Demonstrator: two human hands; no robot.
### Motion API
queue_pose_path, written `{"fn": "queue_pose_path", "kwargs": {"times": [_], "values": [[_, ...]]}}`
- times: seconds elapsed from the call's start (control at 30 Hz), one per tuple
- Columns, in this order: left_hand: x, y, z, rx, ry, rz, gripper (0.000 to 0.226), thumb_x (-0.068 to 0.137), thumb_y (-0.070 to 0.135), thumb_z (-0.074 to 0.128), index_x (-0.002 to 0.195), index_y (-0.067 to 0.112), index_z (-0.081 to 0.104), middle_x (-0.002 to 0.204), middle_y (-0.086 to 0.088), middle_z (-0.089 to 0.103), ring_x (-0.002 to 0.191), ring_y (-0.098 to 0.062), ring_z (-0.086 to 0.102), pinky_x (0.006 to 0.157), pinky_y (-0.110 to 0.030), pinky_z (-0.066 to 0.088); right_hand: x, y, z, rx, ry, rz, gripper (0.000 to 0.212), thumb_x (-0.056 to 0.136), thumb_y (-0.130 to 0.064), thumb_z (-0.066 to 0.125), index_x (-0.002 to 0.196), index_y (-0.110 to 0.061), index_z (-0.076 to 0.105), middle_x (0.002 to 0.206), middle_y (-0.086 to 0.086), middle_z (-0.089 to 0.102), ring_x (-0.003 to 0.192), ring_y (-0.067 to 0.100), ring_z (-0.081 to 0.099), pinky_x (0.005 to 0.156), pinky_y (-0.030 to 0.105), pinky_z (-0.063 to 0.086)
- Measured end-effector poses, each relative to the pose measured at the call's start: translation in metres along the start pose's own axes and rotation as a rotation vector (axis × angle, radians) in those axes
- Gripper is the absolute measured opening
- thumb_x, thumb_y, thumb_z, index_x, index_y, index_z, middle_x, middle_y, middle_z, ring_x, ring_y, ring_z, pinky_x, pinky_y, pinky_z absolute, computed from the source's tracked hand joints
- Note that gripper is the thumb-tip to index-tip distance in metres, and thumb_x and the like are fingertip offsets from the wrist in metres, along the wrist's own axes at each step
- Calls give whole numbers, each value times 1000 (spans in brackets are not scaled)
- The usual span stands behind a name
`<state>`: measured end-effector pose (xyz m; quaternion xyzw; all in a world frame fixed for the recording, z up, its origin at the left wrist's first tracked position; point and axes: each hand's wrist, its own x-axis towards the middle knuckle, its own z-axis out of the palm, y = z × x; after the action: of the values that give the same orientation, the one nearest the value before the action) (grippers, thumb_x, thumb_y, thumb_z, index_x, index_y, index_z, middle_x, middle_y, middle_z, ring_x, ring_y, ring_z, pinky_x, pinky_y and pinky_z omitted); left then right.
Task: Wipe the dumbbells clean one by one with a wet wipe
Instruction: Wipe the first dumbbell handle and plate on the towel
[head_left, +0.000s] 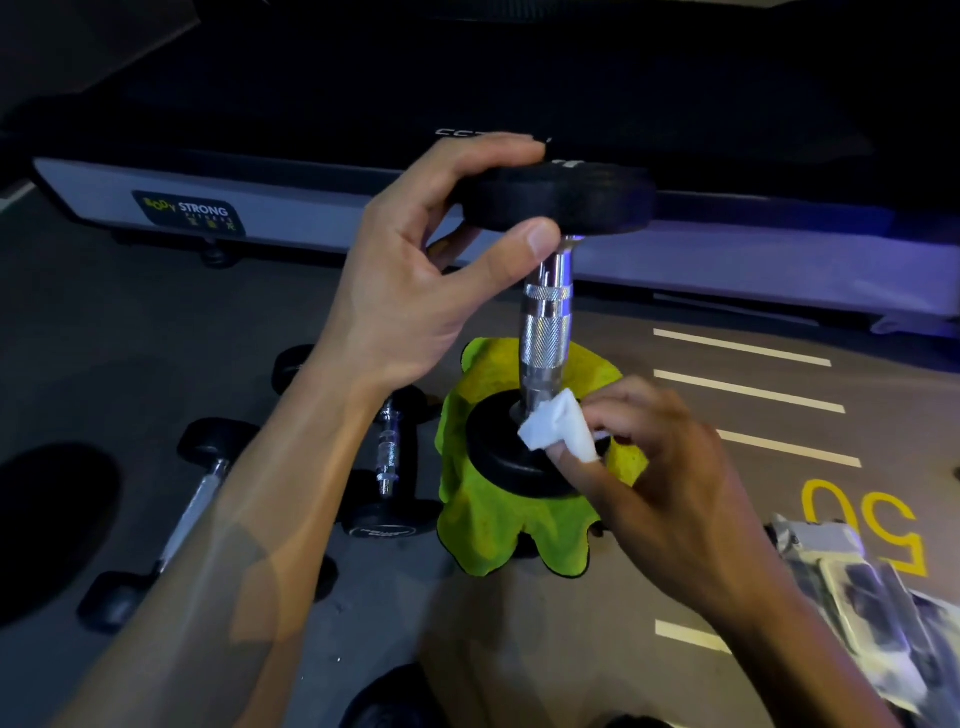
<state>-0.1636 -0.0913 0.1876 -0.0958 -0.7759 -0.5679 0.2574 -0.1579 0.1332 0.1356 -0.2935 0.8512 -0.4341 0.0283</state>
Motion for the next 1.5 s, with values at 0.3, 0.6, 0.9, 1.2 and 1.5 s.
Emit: {"fn": "queue_pose_path", "kwargs": {"times": [0.3, 0.6, 0.9, 1.2, 1.5], "values": [[-4, 3, -6, 1, -28, -22, 37, 94, 26, 77, 127, 28, 62, 141, -2, 61, 139, -24, 56, 110, -62, 50, 7, -14, 16, -171, 17, -103, 23, 100, -40, 58, 81, -41, 70, 79, -15, 60, 81, 22, 48, 74, 42, 43], [-3, 2, -5, -30, -69, -8, 36, 95, 24, 73, 128, 25, 60, 143, -3, 60, 141, -20, 55, 115, -53, 49, 5, 5, -1, 79, 148, 112, 26, 98, -40, 64, 79, -27, 77, 79, -15, 72, 79, 6, 61, 68, 21, 42], [4, -5, -6, -30, -82, 16, 39, 97, 21, 65, 132, 9, 54, 141, -24, 56, 131, -18, 56, 109, -25, 43, 1, 1, 7, 432, 82, 60, 21, 101, -10, 61, 109, -18, 78, 111, -2, 79, 112, 15, 73, 94, 31, 56], [3, -12, -13, -118, -41, -24, 38, 95, 23, 63, 131, 11, 54, 146, -26, 53, 134, -23, 55, 115, -40, 43, 29, -10, 25, 370, 98, 162, 31, 84, -26, 86, 89, -19, 56, 95, -3, 79, 91, 9, 76, 81, 39, 62], [5, -6, -6, -167, 6, -45, 49, 85, 20, 77, 128, 9, 55, 145, -27, 53, 129, -20, 59, 107, -31, 49, 43, -6, 37, 579, 112, 130, 36, 84, -19, 81, 89, -14, 46, 89, 18, 76, 84, 40, 74, 71, 62, 60]]}}
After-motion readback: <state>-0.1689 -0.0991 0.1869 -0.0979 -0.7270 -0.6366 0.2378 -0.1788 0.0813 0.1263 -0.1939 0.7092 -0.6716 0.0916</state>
